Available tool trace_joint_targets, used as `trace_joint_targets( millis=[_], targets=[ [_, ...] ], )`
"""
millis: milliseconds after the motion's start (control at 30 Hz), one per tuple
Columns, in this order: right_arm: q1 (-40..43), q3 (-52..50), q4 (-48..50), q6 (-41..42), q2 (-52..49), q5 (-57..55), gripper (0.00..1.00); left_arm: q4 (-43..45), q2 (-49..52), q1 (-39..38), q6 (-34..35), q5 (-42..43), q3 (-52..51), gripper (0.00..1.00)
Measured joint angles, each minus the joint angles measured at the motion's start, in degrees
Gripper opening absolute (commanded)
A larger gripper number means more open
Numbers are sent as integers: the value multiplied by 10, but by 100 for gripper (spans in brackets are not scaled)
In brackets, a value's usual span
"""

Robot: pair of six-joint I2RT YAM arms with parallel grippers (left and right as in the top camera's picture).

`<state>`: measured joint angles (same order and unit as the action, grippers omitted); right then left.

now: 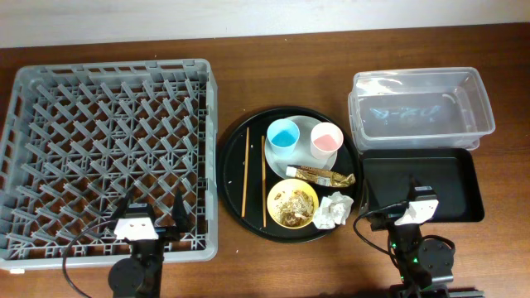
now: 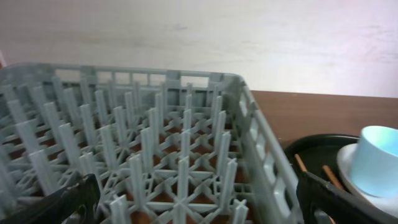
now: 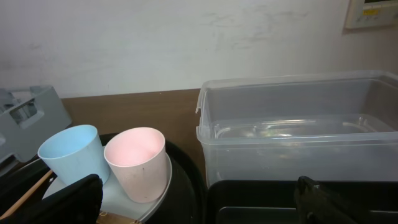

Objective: Sort waste into correct bins and load items into the dishwasher rack

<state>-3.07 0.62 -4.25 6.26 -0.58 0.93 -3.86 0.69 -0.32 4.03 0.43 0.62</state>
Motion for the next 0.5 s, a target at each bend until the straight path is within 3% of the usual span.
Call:
trace_joint_targets(
  millis=[100,200,367,400,500],
  targets=[
    [0,0,0,1,0,0,99,-9,0,0,0,47,9,99],
    [0,0,0,0,0,0,99,-109,12,0,-3,73,106,99],
    [0,0,0,0,-1,0,99,-376,205,0,-56,130,487,99],
    [0,0,1,0,0,0,99,-511,290,0,-64,155,593,99],
    [0,0,0,0,0,0,99,-617,506,-2,-74,215,808,99]
  ],
)
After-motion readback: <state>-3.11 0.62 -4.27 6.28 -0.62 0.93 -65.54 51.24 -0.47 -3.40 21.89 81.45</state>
